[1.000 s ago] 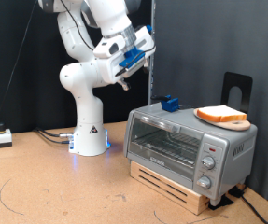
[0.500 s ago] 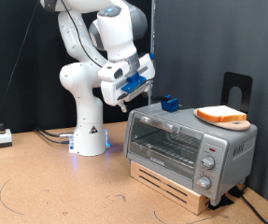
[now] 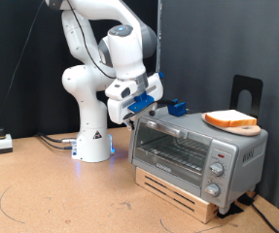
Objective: Make a piece of toast with the oven
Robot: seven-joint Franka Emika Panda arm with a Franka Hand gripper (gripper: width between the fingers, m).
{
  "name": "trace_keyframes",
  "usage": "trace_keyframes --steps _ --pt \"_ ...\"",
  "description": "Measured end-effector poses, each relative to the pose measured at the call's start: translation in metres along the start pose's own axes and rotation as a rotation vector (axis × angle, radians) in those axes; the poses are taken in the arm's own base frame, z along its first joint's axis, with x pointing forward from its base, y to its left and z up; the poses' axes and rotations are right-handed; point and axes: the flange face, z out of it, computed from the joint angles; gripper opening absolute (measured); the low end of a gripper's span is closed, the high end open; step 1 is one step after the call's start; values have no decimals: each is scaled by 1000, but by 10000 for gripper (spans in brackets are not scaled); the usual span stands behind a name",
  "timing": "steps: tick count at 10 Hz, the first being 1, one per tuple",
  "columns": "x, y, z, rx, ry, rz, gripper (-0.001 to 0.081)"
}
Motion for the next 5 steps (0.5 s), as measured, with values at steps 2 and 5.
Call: trace_keyframes --steps 2,5 --pt "3 -1 6 8 4 14 810" --pt "8 -2 10 21 4 33 810"
